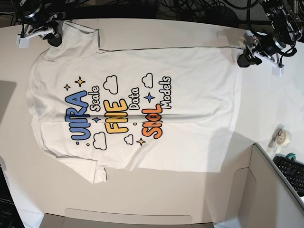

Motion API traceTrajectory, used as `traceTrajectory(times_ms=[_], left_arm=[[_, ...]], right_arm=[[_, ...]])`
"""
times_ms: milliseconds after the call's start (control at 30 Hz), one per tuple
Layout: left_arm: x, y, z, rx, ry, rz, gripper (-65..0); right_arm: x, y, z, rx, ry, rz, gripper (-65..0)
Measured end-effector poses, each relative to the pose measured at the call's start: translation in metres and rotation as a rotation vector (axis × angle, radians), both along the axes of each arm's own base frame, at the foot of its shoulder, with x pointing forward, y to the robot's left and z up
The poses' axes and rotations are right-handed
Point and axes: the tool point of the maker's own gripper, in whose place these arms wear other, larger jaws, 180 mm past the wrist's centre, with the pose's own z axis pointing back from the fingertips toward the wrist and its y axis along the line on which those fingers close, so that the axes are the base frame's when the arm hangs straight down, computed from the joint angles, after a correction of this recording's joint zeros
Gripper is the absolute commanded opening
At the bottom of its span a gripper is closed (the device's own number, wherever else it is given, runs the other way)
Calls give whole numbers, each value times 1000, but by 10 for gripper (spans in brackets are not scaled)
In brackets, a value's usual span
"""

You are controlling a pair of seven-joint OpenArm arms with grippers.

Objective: Layout the t-shirt on the table in an organized manner, then fold the t-shirt properly
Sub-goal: 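Release the sides and move both grippers to the shirt's collar corners, then grasp the collar-side corners with both grippers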

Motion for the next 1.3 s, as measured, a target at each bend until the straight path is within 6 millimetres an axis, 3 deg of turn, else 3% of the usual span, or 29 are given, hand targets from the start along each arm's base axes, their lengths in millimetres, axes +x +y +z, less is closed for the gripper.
traceTrajectory(times_ms=[733,967,1033,1133,1300], left_arm=[[-8,-44,-10,-66,9,-117,-402],[-11,-40,-11,-30,14,-165,-405],[-13,-38,-11,-24,16,-163,-441],[-16,-34,-16,9,39,-166,-640],[-16,-31,-14,22,34,-166,-649]], right_arm=[[0,0,0,0,0,1,-650],[1,0,0,1,0,1,-650],[0,0,0,1,1,2,-650],[0,0,0,1,1,2,-650],[1,0,2,-3,-2,4,-650]])
